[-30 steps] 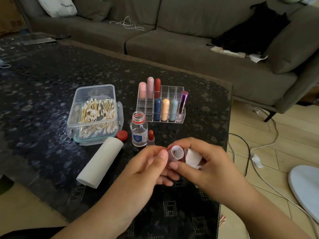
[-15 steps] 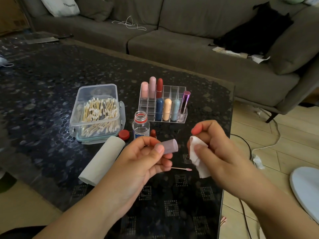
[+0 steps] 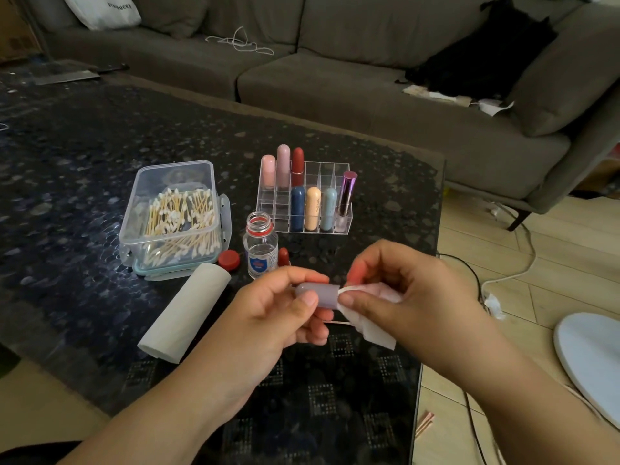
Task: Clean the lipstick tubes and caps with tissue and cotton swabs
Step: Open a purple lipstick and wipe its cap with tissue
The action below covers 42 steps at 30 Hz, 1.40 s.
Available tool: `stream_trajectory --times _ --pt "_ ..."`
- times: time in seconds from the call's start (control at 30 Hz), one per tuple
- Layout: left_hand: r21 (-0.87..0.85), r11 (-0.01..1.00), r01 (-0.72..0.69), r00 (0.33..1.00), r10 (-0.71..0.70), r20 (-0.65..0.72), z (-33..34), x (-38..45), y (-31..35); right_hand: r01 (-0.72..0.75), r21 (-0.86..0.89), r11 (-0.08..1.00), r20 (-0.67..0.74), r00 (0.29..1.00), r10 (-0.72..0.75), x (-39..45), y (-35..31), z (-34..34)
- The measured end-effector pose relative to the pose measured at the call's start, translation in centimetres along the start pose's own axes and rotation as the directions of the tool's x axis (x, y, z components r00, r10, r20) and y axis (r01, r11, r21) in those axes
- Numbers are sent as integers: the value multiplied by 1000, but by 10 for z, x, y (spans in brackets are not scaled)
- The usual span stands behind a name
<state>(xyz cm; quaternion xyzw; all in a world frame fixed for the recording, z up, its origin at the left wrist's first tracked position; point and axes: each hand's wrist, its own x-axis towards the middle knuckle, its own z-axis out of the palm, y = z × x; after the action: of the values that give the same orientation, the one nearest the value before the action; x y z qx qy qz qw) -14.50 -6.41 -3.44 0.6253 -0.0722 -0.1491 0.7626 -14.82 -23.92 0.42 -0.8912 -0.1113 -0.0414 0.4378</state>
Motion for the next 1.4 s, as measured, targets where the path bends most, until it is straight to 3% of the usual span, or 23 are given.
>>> stream_trajectory --times 0.23,0.37,0.47,0.6,1.1,1.2,1.4 --pt "167 979 -114 993 106 57 -7 0 2 -220 42 975 -102 969 224 -1 -2 13" --pt "217 961 -171 985 162 60 -9 -2 3 -320 205 925 21 946 322 -1 -4 18" --pt "231 955 -184 983 171 73 -10 -2 4 -282 305 910 156 957 244 -1 -8 10" --pt "217 959 -185 982 174 66 -11 -1 7 -178 248 952 212 969 126 -1 -8 0" --pt "312 924 -221 975 198 103 -10 -2 6 -188 160 969 288 948 136 -3 -12 -8" --pt "285 932 -223 974 205 94 -9 -3 7 -207 209 956 348 929 125 -2 -11 -9" --pt "234 950 -205 975 176 138 -8 -3 7 -294 330 897 327 927 183 -4 -8 -5"
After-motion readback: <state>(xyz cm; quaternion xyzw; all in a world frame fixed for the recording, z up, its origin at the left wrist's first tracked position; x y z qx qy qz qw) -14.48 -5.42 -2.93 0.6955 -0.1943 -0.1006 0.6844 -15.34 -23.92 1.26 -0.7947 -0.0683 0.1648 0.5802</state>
